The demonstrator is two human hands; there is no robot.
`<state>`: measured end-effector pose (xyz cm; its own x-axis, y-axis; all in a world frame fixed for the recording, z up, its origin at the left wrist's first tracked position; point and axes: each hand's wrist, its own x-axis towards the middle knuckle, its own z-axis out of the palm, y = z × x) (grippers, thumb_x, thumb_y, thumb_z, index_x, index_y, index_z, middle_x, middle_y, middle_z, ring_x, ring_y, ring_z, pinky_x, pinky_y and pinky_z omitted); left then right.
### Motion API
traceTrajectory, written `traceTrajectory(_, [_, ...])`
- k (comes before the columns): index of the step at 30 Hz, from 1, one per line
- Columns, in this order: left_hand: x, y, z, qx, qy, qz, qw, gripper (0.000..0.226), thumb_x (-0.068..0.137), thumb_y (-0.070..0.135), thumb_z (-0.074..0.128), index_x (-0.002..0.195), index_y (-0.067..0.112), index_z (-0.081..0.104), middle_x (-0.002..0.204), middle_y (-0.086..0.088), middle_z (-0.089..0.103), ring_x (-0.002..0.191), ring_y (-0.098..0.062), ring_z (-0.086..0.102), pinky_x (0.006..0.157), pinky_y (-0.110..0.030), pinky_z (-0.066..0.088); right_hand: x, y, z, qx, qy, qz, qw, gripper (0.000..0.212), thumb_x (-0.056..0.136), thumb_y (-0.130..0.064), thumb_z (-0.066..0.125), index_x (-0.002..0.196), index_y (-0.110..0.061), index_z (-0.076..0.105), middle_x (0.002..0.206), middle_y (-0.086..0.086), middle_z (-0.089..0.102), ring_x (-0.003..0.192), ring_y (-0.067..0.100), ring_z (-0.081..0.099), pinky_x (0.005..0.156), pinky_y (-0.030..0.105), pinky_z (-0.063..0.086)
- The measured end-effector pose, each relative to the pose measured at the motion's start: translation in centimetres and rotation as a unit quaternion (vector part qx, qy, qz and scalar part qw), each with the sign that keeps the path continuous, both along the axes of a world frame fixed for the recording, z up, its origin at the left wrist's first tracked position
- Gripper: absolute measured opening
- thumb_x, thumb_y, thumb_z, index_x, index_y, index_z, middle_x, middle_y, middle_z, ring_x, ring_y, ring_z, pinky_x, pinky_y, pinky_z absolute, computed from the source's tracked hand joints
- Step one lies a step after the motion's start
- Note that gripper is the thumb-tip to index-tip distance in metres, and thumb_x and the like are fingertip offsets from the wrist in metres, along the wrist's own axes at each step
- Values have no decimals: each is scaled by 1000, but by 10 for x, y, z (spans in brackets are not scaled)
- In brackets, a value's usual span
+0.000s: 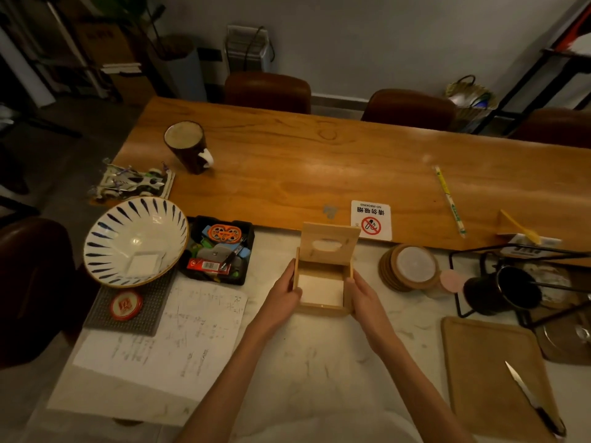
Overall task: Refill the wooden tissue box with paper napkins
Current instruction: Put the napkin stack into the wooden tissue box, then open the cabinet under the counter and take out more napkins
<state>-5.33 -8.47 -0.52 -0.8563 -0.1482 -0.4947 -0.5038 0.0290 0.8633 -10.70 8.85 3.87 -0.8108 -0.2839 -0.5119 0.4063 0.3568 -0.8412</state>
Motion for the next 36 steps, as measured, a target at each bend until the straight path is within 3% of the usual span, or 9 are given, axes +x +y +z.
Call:
traceTrajectory(5, [11,1,-13,-35,2,-8,999,67,96,10,41,153,37,17,161,6,24,147,-15,26,120,-46,27,15,12,-19,31,59,30,997,64,95,-4,46,143,-45,38,143,-11,50,130,13,48,106,40,46])
traceTrajectory(10, [13,-1,-15,-37,10,-13,999,70,91,19,43,152,40,17,161,8,23,147,-14,25,120,-48,26,13,17,-27,60,84,68,992,67,95,-2,42,150,-36,26,142,-9,47,125,10,44,103,31,40])
traceTrajectory(15, [17,6,-9,-57,34,2,998,66,97,10,41,154,34,17,162,6,23,147,-14,24,121,-46,23,6,23,-39,19,60,74,995,69,92,1,43,151,-32,27,151,-7,42,137,17,40,113,37,35])
traceTrajectory(19, [18,12,3,-55,32,7,998,62,101,9,37,154,32,16,162,4,22,148,-16,23,122,-46,23,10,23,-38,2,74,70,995,60,96,-6,43,151,-29,30,149,-6,44,135,16,41,111,31,34])
traceTrajectory(23, [48,28,14,-122,57,40,990,64,102,34,41,153,43,3,157,2,28,142,-16,33,116,-48,32,46,46,-28,-57,97,21,993,45,101,-36,43,145,-26,42,143,-8,50,134,10,45,111,29,35])
traceTrajectory(26, [120,31,1,-318,86,27,944,64,97,52,40,150,45,6,156,2,34,139,-18,39,112,-49,37,109,75,-59,96,143,65,983,52,99,-54,30,147,-35,32,157,-5,31,147,17,23,120,38,17])
traceTrajectory(29, [199,25,-48,-520,21,-139,842,69,92,69,21,153,42,4,164,-3,11,150,-33,12,116,-65,12,169,99,-103,371,229,229,870,66,93,-69,13,151,-44,-5,160,-8,-15,148,28,-17,114,57,-15])
traceTrajectory(31, [232,23,-71,-559,-41,-188,807,73,89,73,20,153,40,8,165,-3,2,150,-39,-1,109,-76,2,194,103,-113,434,267,235,828,70,92,-71,16,151,-42,-5,162,-3,-9,149,32,-10,112,66,-9])
traceTrajectory(36, [239,25,-87,-630,-1,-155,761,71,88,70,27,152,40,20,164,-2,11,150,-40,2,102,-82,0,205,98,-124,496,340,169,781,65,94,-62,27,153,-39,12,163,-1,12,150,32,6,111,70,8])
